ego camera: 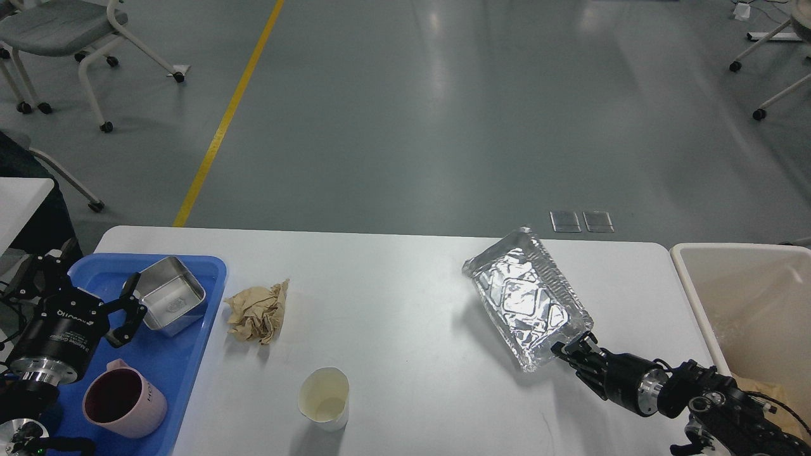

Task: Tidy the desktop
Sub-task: 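Grasp the foil tray edge with the right gripper and drag it toward the table center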

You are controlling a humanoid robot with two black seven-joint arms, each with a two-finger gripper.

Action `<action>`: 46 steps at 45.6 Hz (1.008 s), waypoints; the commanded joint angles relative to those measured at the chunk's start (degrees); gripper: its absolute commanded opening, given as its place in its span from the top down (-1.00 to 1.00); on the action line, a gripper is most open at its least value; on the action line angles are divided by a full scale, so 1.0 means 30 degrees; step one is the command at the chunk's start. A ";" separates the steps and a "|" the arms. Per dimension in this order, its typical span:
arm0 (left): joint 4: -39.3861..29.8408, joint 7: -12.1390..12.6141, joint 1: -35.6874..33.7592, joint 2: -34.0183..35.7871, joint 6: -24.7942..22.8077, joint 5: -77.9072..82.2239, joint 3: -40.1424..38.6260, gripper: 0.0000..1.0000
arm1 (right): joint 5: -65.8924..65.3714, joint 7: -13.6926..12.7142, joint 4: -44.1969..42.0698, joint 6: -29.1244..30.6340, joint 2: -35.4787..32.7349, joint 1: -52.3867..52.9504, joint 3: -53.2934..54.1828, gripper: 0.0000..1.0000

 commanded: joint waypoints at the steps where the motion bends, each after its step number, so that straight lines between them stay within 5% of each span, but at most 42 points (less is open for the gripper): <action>1: 0.0006 0.0000 0.0029 0.0000 -0.0018 0.0000 -0.0001 -0.93 | -0.0001 0.0111 0.0115 0.0089 -0.0123 -0.0005 0.0001 1.00; 13: 0.0006 0.0000 0.0146 0.0029 -0.0048 0.0000 -0.0030 -0.93 | -0.0001 0.0404 0.1255 0.0323 -0.1849 -0.0123 -0.1344 1.00; 46: -0.0082 0.0000 0.0146 0.0029 0.0040 0.0000 -0.0030 -0.93 | 0.2166 0.1517 0.8171 0.4453 -1.3422 -0.0240 -0.2489 1.00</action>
